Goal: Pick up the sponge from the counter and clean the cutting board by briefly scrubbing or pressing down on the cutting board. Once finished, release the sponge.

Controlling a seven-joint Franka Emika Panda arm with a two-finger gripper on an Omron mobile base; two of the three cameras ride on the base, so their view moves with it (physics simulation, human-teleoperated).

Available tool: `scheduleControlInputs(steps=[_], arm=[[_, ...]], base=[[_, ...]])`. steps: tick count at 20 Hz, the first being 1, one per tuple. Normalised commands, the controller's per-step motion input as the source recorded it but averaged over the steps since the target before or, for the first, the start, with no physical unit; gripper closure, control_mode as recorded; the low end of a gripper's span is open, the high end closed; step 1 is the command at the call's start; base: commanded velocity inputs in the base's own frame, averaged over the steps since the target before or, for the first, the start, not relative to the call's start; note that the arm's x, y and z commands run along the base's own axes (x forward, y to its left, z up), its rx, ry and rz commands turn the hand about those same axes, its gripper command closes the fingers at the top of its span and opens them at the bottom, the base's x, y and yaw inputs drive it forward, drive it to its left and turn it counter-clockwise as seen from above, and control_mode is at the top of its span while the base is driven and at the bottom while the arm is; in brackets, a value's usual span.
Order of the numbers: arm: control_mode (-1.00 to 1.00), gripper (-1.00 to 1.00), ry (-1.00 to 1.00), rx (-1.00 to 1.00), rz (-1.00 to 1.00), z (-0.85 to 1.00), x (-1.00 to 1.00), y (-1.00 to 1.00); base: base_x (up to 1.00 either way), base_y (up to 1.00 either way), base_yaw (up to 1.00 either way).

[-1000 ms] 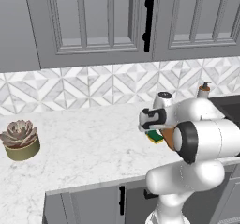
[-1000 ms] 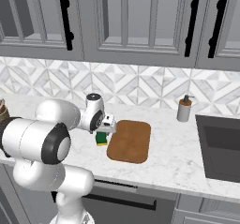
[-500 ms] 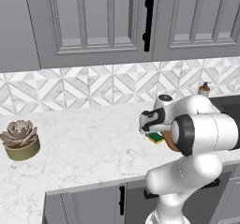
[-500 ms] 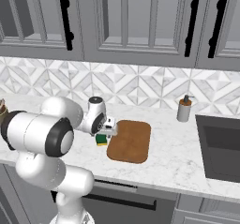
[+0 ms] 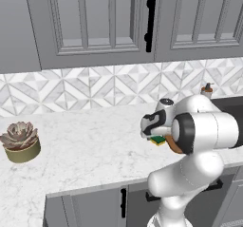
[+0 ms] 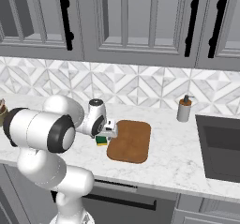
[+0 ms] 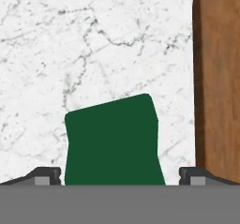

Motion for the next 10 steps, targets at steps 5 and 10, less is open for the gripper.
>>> scheduleControlInputs(steps=[5, 10], arm=[[-1.0, -1.0, 0.0, 0.0, 0.0, -0.12, 0.0, 0.0], [-1.0, 1.0, 0.0, 0.0, 0.0, -0.07, 0.0, 0.0]], base=[[0.0, 0.0, 0.0], [0.0, 0.0, 0.0]])
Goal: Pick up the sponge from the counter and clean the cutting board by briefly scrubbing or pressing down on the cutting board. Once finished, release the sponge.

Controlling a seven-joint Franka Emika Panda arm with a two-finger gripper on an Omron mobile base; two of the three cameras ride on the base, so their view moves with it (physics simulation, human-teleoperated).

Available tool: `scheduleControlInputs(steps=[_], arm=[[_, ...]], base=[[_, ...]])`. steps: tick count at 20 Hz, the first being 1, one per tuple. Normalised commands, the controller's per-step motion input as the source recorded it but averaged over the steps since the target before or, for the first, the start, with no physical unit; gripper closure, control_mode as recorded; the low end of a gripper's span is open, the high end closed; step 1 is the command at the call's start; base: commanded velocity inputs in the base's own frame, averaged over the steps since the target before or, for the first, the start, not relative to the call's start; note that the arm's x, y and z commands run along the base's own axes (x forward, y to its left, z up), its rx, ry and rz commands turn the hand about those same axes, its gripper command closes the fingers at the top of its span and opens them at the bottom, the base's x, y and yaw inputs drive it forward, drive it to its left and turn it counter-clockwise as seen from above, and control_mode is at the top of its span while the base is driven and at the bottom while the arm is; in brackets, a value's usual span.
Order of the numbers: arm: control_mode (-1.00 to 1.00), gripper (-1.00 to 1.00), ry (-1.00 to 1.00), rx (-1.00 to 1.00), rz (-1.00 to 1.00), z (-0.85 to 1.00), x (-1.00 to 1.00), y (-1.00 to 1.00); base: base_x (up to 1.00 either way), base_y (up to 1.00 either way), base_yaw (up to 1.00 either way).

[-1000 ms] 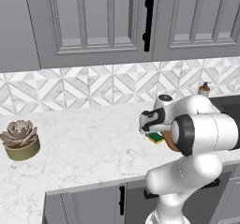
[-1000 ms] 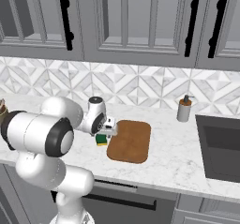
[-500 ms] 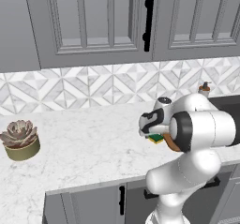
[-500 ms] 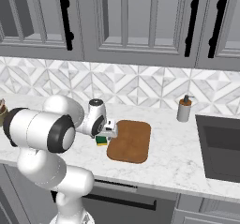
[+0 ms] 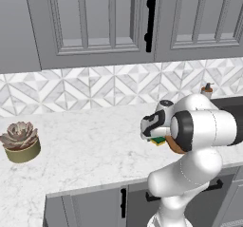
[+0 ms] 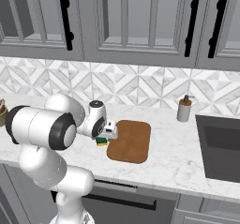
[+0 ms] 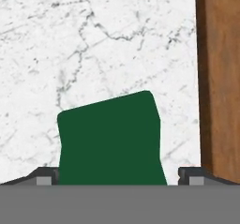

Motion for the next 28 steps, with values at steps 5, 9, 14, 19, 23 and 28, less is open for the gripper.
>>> scheduleControlInputs(steps=[5, 9, 14, 19, 23, 28], arm=[[-1.0, 1.0, 0.0, 0.0, 0.0, 0.0, 0.0, 0.0], [-1.0, 1.0, 0.0, 0.0, 0.0, 0.0, 0.0, 0.01], [-1.0, 1.0, -0.06, 0.0, 0.0, 0.11, -0.36, -0.08], [-1.0, 1.0, 0.0, 0.0, 0.0, 0.55, -0.2, -0.01], [-1.0, 1.0, 0.02, 0.0, 0.0, 0.54, -0.1, -0.23], [-1.0, 1.0, 0.08, 0.0, 0.0, 0.12, -0.01, -0.71]], base=[[0.0, 0.0, 0.0], [0.0, 0.0, 0.0], [0.0, 0.0, 0.0], [0.0, 0.0, 0.0], [0.0, 0.0, 0.0], [0.0, 0.0, 0.0]])
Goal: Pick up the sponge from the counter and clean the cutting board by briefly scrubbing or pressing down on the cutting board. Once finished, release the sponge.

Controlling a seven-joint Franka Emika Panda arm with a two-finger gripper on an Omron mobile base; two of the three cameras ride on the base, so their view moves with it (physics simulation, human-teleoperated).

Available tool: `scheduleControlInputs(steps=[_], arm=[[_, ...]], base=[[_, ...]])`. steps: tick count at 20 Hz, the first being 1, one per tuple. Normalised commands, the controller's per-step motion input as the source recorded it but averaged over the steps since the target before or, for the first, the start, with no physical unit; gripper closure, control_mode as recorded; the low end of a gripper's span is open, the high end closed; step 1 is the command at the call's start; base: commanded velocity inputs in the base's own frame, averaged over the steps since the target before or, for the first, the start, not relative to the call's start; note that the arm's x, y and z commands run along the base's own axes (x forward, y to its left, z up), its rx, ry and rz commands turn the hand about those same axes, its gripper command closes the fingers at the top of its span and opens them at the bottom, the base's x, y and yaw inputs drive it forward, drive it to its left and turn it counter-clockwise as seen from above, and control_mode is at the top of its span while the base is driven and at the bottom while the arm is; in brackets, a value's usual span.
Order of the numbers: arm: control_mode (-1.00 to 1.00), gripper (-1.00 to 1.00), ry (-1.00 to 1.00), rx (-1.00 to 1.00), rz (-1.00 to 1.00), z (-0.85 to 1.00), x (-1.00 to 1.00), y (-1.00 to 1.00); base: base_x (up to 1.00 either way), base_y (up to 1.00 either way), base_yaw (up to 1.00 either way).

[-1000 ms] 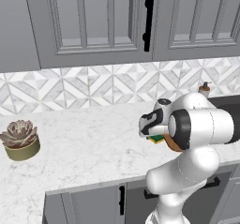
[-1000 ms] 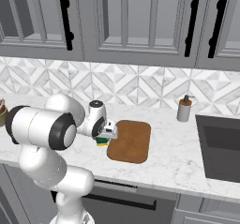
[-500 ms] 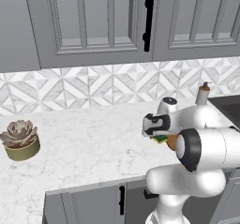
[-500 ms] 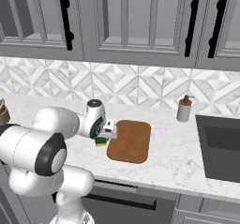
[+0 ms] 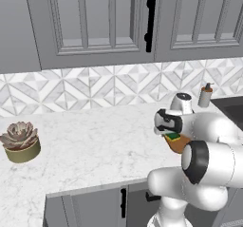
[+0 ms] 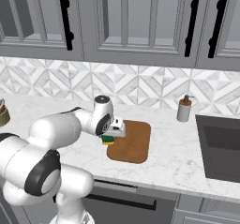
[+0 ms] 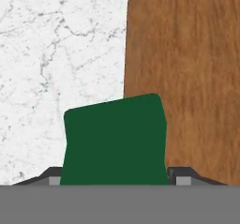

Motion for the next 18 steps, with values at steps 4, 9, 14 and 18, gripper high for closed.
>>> scheduleControlInputs(steps=[4, 9, 14, 18], arm=[[-1.0, 1.0, 0.0, 0.0, 0.0, -0.14, 0.0, -0.62], [-1.0, 1.0, 0.0, 0.0, 0.0, -0.23, -0.09, -0.35], [-1.0, 1.0, -0.03, 0.0, -0.03, -0.41, -0.16, 0.0], [-1.0, 1.0, 0.0, 0.0, 0.0, -0.29, 0.0, 0.0]], base=[[0.0, 0.0, 0.0], [0.0, 0.0, 0.0], [0.0, 0.0, 0.0], [0.0, 0.0, 0.0]])
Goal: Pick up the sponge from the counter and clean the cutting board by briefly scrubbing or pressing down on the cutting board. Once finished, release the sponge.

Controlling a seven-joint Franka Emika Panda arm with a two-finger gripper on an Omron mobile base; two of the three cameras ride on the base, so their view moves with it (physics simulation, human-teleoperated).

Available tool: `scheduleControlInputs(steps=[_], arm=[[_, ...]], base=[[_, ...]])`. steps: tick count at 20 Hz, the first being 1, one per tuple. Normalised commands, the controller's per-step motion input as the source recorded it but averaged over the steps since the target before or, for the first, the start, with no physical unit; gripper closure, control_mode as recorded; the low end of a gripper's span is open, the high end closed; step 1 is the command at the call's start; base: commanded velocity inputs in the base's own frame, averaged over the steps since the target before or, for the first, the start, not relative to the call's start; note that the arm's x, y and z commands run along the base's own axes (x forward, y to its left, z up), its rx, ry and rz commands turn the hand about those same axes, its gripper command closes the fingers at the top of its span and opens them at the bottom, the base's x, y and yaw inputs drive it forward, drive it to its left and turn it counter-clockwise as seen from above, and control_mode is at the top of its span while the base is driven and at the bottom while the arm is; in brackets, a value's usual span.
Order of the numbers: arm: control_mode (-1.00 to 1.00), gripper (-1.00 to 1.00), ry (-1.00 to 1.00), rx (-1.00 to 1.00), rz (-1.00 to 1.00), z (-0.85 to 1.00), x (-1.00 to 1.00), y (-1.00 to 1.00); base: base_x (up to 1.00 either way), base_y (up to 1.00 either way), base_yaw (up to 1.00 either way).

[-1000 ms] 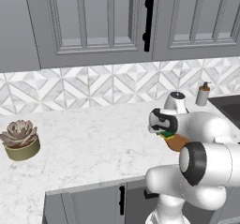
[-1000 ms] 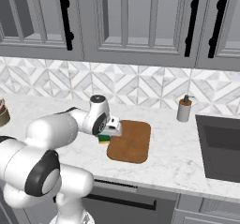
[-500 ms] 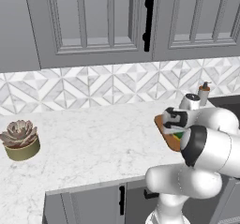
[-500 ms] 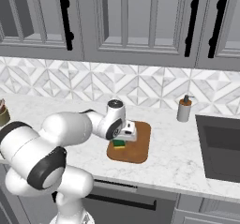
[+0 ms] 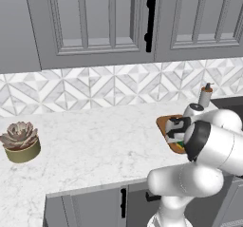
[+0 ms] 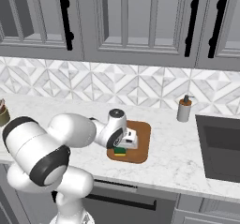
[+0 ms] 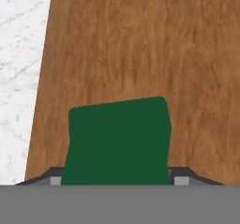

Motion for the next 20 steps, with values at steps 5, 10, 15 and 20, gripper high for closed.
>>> scheduleControlInputs(steps=[5, 10, 15, 20], arm=[[-1.0, 1.0, 0.0, 0.0, 0.0, -0.33, 0.02, 0.0], [-1.0, 1.0, 0.0, 0.0, 0.0, -0.1, 0.0, -0.19], [-1.0, 1.0, 0.0, 0.0, 0.0, 0.0, 0.0, -0.38], [-1.0, 1.0, 0.0, 0.0, 0.0, -0.02, 0.0, -0.34]], base=[[0.0, 0.0, 0.0], [0.0, 0.0, 0.0], [0.0, 0.0, 0.0], [0.0, 0.0, 0.0]])
